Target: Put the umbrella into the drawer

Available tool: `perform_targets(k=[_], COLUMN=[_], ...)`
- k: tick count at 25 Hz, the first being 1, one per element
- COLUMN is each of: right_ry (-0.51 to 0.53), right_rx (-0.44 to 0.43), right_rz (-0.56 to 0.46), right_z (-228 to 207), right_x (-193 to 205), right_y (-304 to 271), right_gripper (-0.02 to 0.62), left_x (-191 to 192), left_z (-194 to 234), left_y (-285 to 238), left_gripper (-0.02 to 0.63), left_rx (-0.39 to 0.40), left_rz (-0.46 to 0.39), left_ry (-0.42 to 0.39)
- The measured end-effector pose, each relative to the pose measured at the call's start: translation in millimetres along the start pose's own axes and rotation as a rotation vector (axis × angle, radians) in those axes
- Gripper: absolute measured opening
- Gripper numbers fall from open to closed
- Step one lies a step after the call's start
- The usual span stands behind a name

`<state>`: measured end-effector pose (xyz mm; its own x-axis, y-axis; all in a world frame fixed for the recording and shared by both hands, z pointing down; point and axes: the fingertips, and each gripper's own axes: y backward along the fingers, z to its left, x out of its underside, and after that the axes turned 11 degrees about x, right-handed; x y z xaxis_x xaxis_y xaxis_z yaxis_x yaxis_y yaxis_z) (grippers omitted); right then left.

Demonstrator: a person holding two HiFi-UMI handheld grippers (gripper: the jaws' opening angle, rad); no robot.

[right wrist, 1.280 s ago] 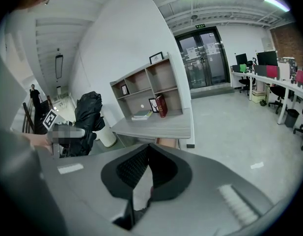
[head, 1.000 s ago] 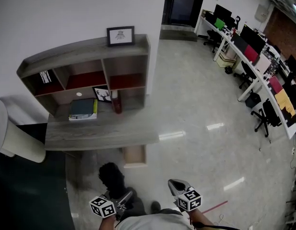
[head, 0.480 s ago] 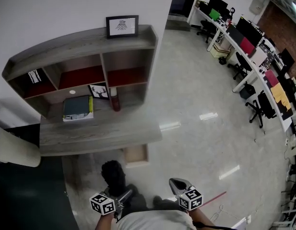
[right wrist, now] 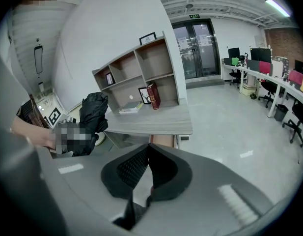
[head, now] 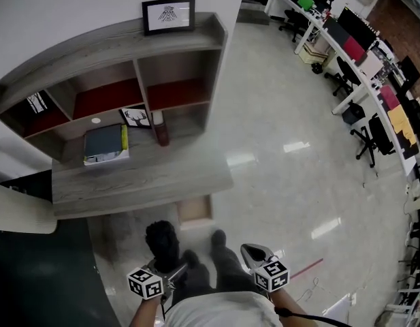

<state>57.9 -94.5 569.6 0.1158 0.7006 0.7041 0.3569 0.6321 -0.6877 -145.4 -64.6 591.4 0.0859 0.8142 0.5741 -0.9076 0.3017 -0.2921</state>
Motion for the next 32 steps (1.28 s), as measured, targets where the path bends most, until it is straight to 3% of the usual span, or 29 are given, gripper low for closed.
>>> perform_targets(k=[11,22,32], right_ry=[0.034,0.032,0.103], right_rx=[-0.079,-0.103,-0.161], right_rz=[0.081,0.142,0.219], right_z=[-29,-59,-65], right_x=[9,34,61], right_y=[-48,-113,-160], right_gripper=[0.005,0.005,0.005], left_x=[8,33,53], left_z=[33,87,140], left_y=[-51,-106,-139], left_gripper=[0.242,0.244,0.244], left_rx=[-0.048,-0.09,-0.138], left_rz=[-0.018,-0.005,-0.088], left_ry=[0.058,0.14,0.242])
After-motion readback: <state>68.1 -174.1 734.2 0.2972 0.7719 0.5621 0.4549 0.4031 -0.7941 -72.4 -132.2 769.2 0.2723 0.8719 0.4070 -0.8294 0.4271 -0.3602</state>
